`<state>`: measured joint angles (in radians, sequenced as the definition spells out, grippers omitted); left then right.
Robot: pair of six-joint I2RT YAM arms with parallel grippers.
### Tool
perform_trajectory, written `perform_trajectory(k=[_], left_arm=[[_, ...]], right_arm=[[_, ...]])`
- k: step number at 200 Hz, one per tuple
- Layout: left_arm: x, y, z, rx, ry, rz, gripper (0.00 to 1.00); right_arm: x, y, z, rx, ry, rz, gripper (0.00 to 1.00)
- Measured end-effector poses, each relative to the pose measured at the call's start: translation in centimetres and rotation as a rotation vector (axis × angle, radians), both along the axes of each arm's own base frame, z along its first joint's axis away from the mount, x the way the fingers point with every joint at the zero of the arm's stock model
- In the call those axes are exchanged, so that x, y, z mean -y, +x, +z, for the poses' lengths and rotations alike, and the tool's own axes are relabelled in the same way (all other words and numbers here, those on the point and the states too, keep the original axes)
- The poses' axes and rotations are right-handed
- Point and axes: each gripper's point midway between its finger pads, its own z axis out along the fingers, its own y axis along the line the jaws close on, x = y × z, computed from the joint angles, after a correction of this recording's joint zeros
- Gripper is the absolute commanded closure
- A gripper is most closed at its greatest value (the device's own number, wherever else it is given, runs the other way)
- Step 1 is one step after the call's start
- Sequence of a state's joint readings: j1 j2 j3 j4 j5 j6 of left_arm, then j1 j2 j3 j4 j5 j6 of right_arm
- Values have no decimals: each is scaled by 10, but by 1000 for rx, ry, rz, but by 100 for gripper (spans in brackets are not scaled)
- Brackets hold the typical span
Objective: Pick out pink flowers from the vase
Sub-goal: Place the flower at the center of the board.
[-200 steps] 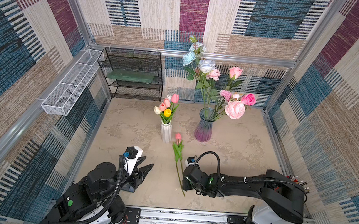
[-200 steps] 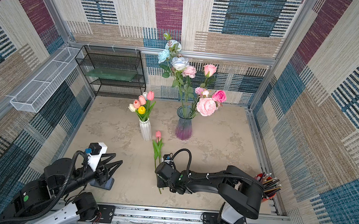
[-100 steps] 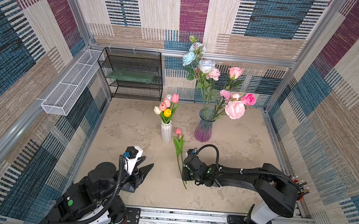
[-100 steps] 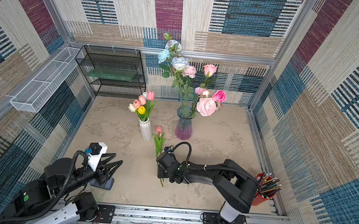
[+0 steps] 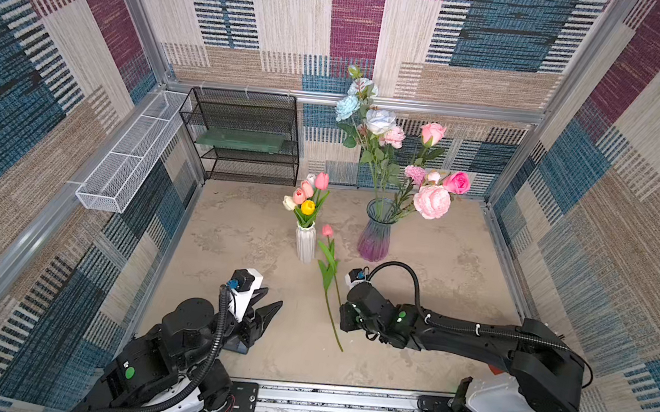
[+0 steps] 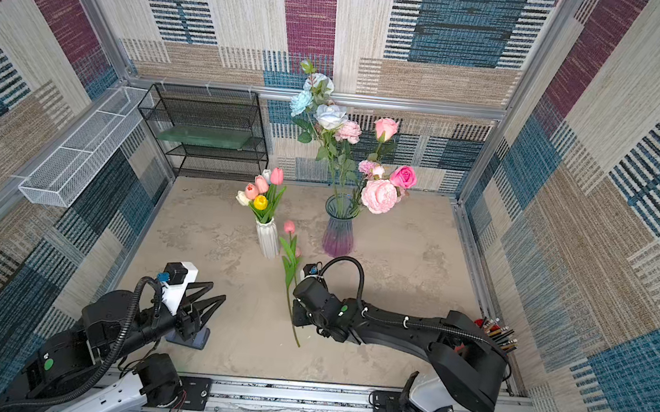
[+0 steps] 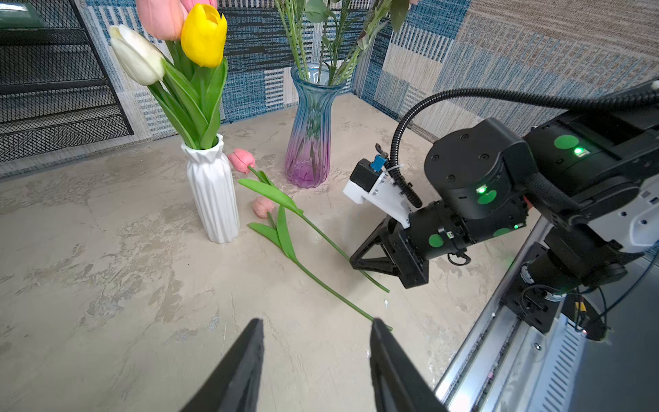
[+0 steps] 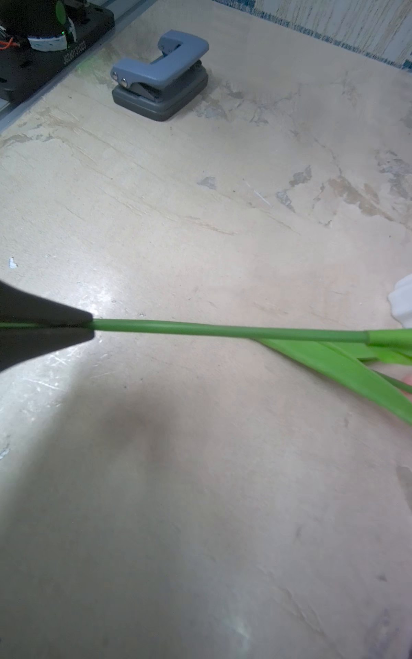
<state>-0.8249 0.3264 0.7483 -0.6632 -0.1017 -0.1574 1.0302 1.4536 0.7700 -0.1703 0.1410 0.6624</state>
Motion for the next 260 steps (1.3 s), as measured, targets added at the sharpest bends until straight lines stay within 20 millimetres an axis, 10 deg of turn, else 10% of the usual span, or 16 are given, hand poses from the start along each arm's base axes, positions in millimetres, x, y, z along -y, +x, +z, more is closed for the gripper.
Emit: perform_trajectory(k=[118,175,210,260], left_arm=[[0,0,0,1,-1,0,50],[0,2,-1,-2,8,6,50],[-2,3,-1,2,13,21,49],[1,2,7,-26,31,2,49]], right_arm=[[9,-29,-53,-88,-138,57,97],[3,-32,-50,-82,-136,84,74],[-8,-27,-3,-18,-22,107,66],[-11,5,127,214,227,109,63]])
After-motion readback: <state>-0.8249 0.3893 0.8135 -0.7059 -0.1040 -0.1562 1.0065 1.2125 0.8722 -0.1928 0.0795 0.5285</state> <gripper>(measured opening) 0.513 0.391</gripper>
